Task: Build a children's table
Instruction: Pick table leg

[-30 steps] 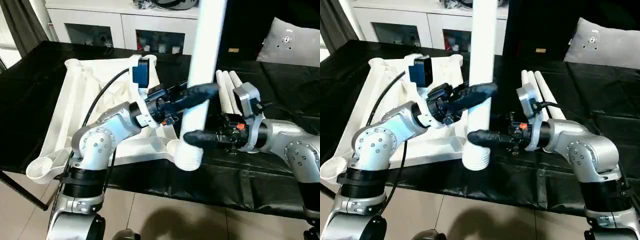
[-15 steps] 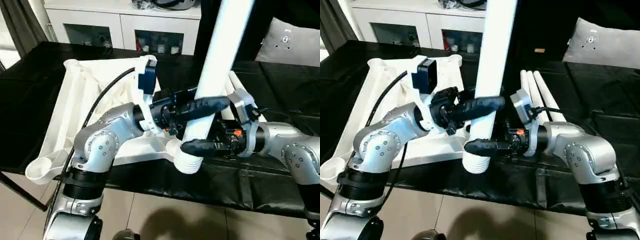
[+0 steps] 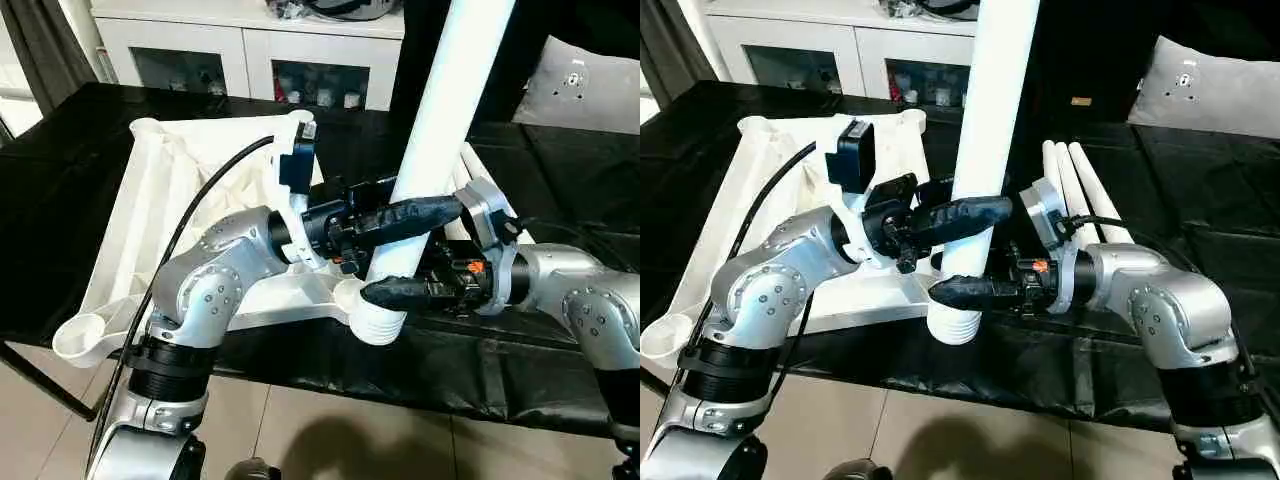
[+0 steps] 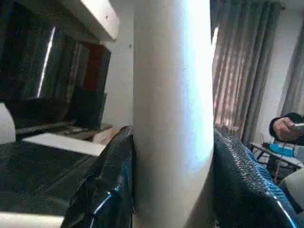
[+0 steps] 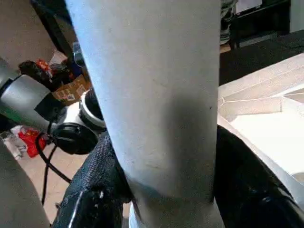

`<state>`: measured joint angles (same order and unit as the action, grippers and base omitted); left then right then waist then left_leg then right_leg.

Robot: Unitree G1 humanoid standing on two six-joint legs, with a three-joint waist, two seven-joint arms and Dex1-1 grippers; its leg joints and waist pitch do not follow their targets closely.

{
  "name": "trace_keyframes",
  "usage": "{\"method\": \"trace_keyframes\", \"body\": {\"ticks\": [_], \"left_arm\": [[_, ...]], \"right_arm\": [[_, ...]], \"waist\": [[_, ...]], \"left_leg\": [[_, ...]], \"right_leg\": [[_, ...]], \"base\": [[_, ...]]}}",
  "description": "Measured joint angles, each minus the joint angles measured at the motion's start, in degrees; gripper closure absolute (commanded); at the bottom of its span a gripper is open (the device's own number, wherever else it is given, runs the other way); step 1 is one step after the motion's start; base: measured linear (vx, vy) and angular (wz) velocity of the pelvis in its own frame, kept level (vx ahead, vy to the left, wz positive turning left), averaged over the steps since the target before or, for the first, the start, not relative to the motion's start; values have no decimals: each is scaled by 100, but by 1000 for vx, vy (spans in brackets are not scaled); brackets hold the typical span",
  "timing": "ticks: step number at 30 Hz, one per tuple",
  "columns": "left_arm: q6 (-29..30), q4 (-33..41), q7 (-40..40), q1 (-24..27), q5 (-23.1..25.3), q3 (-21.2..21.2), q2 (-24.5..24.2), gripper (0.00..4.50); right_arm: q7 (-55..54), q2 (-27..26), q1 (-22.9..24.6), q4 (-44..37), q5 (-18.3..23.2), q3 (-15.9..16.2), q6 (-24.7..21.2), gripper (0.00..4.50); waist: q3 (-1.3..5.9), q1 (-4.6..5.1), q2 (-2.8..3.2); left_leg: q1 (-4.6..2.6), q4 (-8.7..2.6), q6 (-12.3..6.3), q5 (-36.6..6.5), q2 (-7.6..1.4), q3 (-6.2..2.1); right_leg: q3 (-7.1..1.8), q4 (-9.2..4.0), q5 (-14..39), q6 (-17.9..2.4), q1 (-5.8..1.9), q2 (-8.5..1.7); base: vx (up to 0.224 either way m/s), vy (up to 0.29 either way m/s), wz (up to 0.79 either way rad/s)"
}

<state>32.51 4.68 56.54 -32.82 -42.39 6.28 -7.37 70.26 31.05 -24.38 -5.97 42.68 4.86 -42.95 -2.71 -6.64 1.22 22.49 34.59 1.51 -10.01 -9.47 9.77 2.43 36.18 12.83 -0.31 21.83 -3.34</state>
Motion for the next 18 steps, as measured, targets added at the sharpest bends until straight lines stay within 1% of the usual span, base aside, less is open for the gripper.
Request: {"method": "trace_keyframes", "body": {"ticks": [1,2,4,5,6,7,12,15,16,18], "left_arm": [[0,0,-6,33,6,5,-21,229],[-18,2,-14,62,47,7,-51,208],[-43,7,-116,103,182,24,-84,183],[-42,7,-137,125,218,28,-93,183],[-66,32,-222,172,242,21,-78,171],[-125,59,-309,213,284,15,-46,151],[-373,236,-812,401,473,-80,147,146],[-500,349,-1076,524,607,-90,251,146],[-543,376,-1201,563,647,-92,326,173],[-628,420,-1468,642,715,-105,495,180]], "right_arm": [[-41,-25,20,0,-27,8,9,246],[-83,-46,45,0,-74,16,38,246],[-309,-199,136,1,-225,17,133,250],[-384,-272,171,4,-256,22,154,250],[-512,-354,188,7,-319,43,216,251],[-640,-430,187,3,-396,55,289,253],[-1257,-807,191,5,-662,68,583,254],[-1469,-976,200,4,-749,72,640,254],[-1541,-998,201,16,-770,70,674,254],[-1685,-1082,201,37,-865,70,757,254]], "waist": [[1,2,1],[1,8,1],[2,24,3],[3,22,5],[4,19,8],[4,21,8],[4,16,8],[5,12,11],[5,11,11],[6,18,12]], "left_leg": [[0,0,0,0,0,0],[0,0,0,0,0,0],[-5,-1,5,1,-2,0],[-5,0,5,1,-1,0],[-5,0,9,-1,-1,0],[-5,-1,17,-4,-2,0],[-6,0,22,-4,-2,0],[-5,0,22,-4,-2,0],[-5,0,22,-4,-1,0],[-6,0,22,-4,-1,0]], "right_leg": [[0,1,0,0,0,0],[1,1,0,0,1,0],[1,4,0,0,0,0],[0,6,0,0,1,0],[1,6,0,0,1,0],[1,7,0,-1,0,0],[0,6,-3,-3,-1,0],[1,6,-4,-2,-1,0],[0,5,-4,-2,-2,0],[-1,3,-7,0,-4,0]], "base": [[0,0,0],[0,0,0],[0,0,0],[0,0,0],[0,0,0],[0,0,0],[0,0,0],[0,0,0],[0,0,0],[0,0,0]]}}
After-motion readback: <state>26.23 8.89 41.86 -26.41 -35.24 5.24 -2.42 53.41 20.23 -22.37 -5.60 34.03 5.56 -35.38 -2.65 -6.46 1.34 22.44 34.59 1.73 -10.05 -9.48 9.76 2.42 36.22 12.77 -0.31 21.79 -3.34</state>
